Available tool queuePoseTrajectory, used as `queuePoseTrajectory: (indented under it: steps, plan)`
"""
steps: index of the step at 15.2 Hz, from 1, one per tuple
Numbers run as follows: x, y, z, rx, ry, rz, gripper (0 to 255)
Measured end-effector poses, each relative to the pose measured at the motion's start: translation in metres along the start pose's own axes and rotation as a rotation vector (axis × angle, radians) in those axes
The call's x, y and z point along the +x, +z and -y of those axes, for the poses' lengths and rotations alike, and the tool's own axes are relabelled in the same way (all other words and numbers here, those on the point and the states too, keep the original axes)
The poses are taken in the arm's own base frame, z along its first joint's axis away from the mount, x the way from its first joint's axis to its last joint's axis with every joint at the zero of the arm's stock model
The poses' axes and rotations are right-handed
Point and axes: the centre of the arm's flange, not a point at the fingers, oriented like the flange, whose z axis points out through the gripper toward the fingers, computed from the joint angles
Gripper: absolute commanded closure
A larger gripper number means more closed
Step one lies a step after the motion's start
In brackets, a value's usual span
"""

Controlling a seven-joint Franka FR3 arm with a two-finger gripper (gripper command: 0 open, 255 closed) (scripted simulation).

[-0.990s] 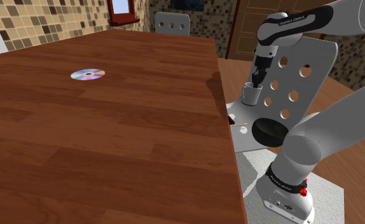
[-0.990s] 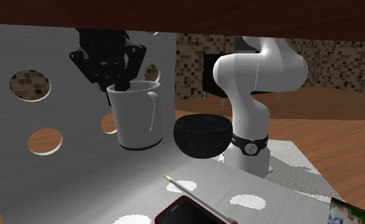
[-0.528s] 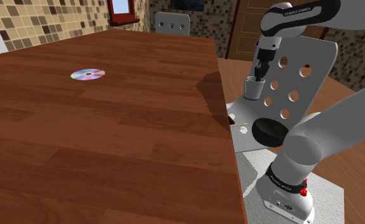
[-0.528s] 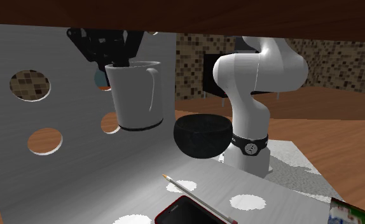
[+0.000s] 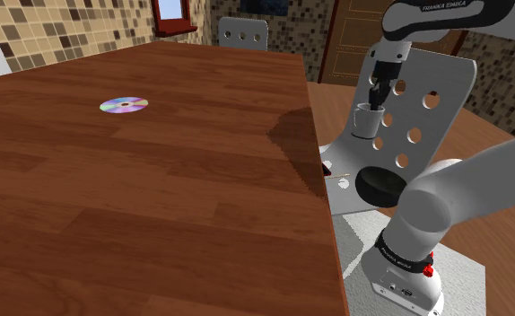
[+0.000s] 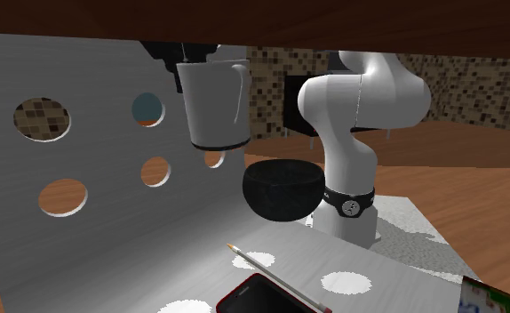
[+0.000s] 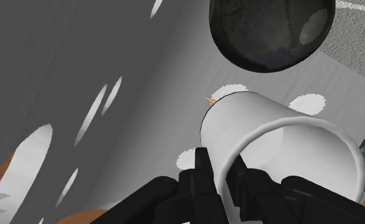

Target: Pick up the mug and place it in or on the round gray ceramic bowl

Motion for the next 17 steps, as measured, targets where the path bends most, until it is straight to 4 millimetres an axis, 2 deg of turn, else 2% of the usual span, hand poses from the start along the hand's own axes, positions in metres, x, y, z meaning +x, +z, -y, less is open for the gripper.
queuePoseTrajectory:
  steps: [5,7,11,14,17]
  plan:
    - [-0.054,0.002,0.037,-0.001,0.000,0.000,255]
    - [-0.075,-0.005,0.046,0.000,0.000,-0.001,255]
    - [-0.122,-0.010,0.077,-0.001,0.000,-0.002,255]
    - [-0.132,0.002,0.082,-0.001,0.000,0.000,255]
    - [-0.132,0.016,0.081,0.000,0.000,0.001,255]
